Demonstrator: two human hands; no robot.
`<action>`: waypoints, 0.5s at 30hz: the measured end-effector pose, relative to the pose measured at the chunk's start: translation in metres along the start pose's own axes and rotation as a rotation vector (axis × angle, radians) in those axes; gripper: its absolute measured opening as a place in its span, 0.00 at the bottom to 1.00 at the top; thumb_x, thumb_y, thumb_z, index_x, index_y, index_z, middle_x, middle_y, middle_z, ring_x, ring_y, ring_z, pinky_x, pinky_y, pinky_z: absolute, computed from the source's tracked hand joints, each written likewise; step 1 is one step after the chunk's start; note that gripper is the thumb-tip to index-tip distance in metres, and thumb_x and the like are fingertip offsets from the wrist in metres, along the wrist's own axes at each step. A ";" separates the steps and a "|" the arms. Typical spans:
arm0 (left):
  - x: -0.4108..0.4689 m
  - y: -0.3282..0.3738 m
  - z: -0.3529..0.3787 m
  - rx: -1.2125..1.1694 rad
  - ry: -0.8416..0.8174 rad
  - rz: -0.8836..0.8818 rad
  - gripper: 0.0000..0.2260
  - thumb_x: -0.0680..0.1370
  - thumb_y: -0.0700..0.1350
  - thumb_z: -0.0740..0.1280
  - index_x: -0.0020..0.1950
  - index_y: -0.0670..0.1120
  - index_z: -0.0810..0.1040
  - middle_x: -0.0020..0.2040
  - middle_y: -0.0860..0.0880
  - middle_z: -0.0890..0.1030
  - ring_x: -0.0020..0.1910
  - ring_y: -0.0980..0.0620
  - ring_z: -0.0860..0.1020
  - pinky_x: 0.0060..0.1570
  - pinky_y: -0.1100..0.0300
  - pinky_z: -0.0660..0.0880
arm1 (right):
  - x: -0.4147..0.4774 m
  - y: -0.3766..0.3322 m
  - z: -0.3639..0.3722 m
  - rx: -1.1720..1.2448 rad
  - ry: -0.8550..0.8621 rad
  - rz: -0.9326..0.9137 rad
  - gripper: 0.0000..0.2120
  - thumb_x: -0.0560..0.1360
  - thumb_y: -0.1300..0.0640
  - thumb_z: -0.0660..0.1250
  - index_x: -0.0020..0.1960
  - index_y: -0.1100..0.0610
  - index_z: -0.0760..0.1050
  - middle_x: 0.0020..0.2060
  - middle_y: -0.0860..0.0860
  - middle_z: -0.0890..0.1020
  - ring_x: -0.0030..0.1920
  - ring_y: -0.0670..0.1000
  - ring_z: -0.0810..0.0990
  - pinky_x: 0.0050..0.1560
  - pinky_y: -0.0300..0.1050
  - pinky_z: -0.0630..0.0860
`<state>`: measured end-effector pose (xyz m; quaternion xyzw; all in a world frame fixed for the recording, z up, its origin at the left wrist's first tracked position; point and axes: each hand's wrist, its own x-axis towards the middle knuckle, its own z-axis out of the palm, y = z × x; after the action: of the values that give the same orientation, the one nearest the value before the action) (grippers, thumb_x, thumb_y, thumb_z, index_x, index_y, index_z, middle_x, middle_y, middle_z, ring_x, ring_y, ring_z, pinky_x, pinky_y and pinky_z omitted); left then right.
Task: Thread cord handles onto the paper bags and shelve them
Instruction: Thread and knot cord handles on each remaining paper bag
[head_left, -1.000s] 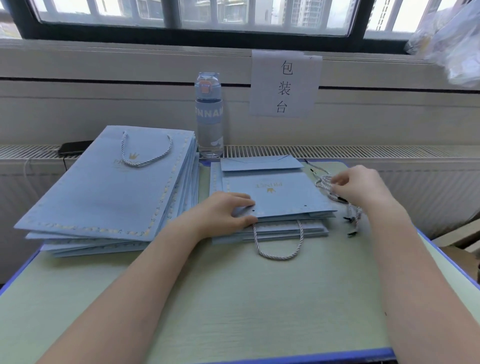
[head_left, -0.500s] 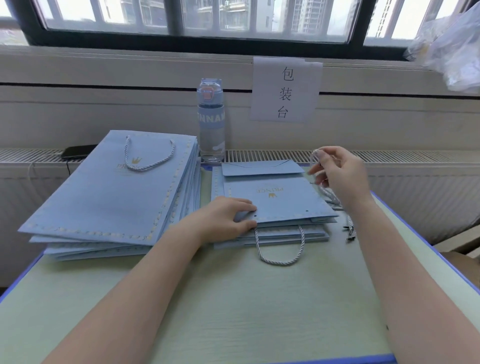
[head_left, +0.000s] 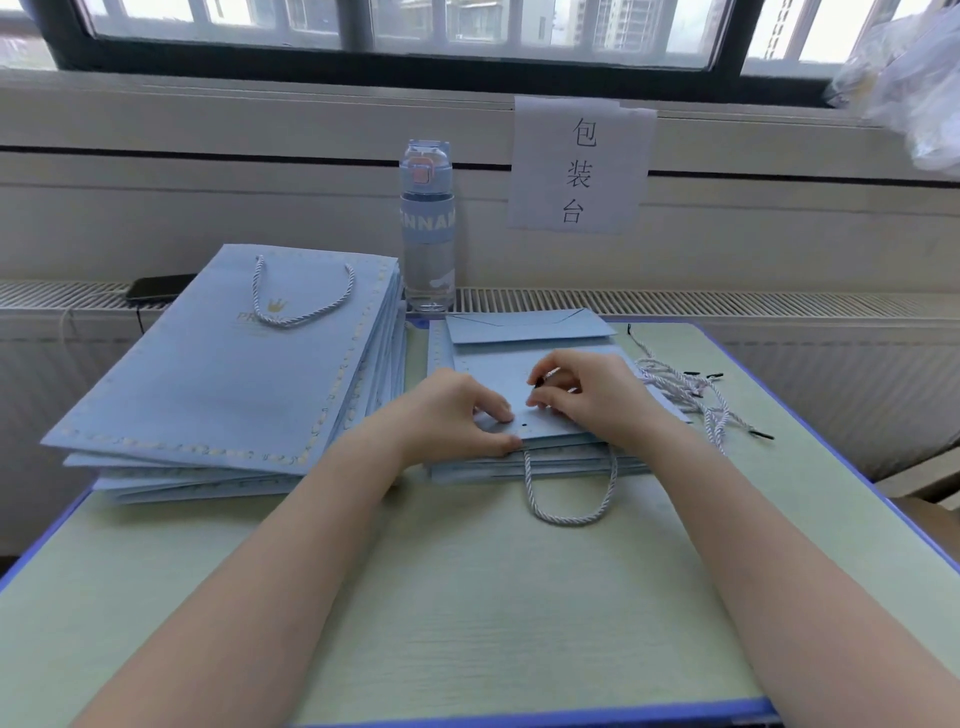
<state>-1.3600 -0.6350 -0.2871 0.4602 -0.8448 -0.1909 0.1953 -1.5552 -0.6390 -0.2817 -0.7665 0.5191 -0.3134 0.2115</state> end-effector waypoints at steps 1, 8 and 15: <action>-0.001 0.001 -0.001 -0.003 -0.006 0.001 0.15 0.72 0.51 0.73 0.56 0.47 0.83 0.59 0.55 0.81 0.55 0.59 0.77 0.57 0.62 0.73 | 0.000 0.001 -0.002 -0.003 -0.015 -0.009 0.06 0.71 0.64 0.71 0.44 0.54 0.80 0.34 0.48 0.83 0.32 0.37 0.78 0.40 0.27 0.71; -0.002 0.002 0.002 -0.018 0.055 0.048 0.08 0.74 0.49 0.70 0.46 0.46 0.86 0.46 0.49 0.85 0.37 0.62 0.77 0.45 0.64 0.74 | 0.000 0.000 -0.005 -0.115 -0.169 -0.092 0.10 0.75 0.65 0.67 0.48 0.55 0.84 0.41 0.50 0.82 0.38 0.38 0.75 0.41 0.26 0.67; -0.006 0.017 -0.005 0.129 0.062 0.136 0.07 0.74 0.40 0.69 0.48 0.42 0.86 0.23 0.60 0.69 0.26 0.65 0.70 0.33 0.71 0.63 | 0.000 -0.006 0.002 -0.108 -0.165 -0.114 0.07 0.75 0.63 0.66 0.49 0.57 0.83 0.36 0.45 0.78 0.38 0.39 0.74 0.40 0.26 0.66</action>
<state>-1.3665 -0.6220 -0.2752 0.4190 -0.8782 -0.1079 0.2038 -1.5501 -0.6372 -0.2789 -0.8282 0.4717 -0.2324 0.1939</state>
